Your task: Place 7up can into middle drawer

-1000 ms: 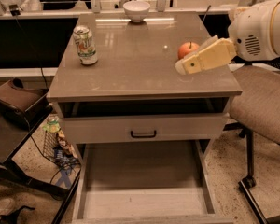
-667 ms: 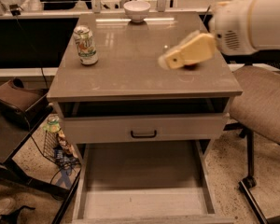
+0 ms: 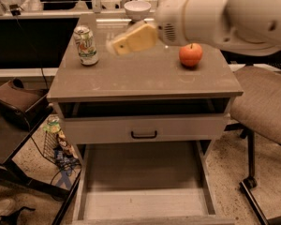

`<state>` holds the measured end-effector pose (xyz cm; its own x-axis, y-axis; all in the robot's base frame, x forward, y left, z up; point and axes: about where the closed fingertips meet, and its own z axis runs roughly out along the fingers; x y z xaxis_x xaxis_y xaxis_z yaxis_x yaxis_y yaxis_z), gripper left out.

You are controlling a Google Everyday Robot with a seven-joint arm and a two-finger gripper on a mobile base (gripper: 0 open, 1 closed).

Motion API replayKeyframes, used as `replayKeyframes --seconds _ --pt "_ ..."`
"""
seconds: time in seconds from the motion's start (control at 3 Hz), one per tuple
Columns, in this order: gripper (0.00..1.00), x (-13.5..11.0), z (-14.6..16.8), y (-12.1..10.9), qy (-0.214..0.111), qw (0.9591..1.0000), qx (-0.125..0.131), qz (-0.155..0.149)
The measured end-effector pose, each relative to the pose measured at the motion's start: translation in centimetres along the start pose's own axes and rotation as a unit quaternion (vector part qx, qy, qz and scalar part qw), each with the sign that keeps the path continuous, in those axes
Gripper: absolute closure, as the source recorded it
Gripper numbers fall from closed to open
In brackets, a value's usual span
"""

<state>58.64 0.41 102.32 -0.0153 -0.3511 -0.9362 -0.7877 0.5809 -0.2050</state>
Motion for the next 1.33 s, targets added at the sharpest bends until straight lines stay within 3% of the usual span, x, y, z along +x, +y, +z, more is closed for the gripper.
replayKeyframes --seconds 1.0,1.33 --pt "0.0 -2.1 12.1 1.8 -0.07 0.9954 0.008 0.064" --pt "0.0 -1.7 13.0 1.9 -0.064 0.996 0.008 0.062"
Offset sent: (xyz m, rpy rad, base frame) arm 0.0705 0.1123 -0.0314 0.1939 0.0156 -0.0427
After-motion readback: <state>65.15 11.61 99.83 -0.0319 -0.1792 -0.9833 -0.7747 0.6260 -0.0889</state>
